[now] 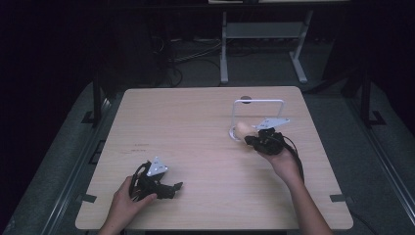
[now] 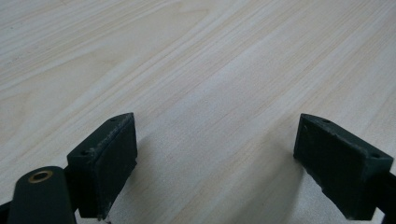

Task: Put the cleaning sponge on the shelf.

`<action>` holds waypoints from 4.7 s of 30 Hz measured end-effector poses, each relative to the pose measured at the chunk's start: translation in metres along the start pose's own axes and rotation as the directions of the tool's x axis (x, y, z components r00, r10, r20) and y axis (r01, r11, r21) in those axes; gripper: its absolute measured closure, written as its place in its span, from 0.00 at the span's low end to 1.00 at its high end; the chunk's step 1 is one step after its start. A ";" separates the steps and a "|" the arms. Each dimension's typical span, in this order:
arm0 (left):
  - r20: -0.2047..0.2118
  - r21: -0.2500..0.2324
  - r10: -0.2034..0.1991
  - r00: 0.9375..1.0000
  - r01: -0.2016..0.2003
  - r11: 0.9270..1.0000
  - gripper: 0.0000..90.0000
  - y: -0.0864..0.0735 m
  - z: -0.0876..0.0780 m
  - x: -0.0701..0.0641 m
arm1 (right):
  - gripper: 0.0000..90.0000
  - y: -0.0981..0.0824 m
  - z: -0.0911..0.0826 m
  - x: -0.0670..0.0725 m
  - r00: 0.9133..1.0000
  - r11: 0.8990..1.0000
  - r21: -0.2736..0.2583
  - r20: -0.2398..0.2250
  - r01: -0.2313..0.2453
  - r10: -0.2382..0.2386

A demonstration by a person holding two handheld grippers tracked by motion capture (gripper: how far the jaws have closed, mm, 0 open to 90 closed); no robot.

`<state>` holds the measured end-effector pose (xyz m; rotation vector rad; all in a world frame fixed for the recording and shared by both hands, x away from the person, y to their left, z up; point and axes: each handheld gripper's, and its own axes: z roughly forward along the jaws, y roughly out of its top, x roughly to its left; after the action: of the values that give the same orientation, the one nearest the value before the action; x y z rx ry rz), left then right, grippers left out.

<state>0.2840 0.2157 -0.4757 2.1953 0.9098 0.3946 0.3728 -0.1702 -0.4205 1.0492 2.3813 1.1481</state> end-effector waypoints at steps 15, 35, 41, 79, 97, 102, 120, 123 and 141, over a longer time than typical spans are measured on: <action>0.000 0.000 0.000 1.000 0.000 1.000 0.14 0.000 0.000 0.000 | 1.00 -0.018 0.030 0.003 1.000 0.998 0.060 0.008 -0.016 0.016; 0.000 0.000 0.000 1.000 0.000 1.000 0.14 0.000 0.000 0.000 | 1.00 -0.026 0.019 -0.020 0.995 0.997 0.050 0.088 -0.060 0.056; -0.001 0.000 0.000 1.000 0.000 1.000 0.14 0.000 0.000 0.000 | 1.00 -0.029 0.017 -0.026 0.991 0.996 0.044 0.117 -0.074 0.069; -0.001 -0.002 0.000 1.000 0.000 1.000 0.14 0.000 0.000 0.000 | 0.53 -0.040 -0.010 -0.023 0.981 0.994 0.021 0.165 -0.105 0.100; -0.001 -0.002 0.000 1.000 0.000 1.000 0.14 0.000 0.000 0.000 | 0.33 -0.067 -0.039 -0.009 0.981 0.994 0.015 0.165 -0.105 0.101; -0.001 -0.002 0.000 1.000 0.000 1.000 0.14 0.000 0.000 0.000 | 0.32 -0.075 -0.050 -0.005 0.980 0.994 0.014 0.168 -0.107 0.103; -0.001 -0.005 -0.004 1.000 0.004 1.000 0.14 0.000 0.000 0.000 | 0.17 -0.116 -0.079 0.001 0.970 0.985 0.008 0.175 -0.173 0.169; -0.001 -0.005 -0.004 1.000 0.004 1.000 0.14 0.000 0.000 0.000 | 0.16 -0.122 -0.080 0.004 0.967 0.984 0.016 0.185 -0.180 0.174; -0.001 -0.006 -0.004 1.000 0.004 1.000 0.14 0.000 0.000 0.000 | 0.09 -0.147 -0.080 0.011 0.956 0.980 0.051 0.233 -0.192 0.176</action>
<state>0.2839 0.2154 -0.4760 2.1883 0.9122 0.3965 0.2510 -0.2680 -0.4822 1.3730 2.1968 0.9449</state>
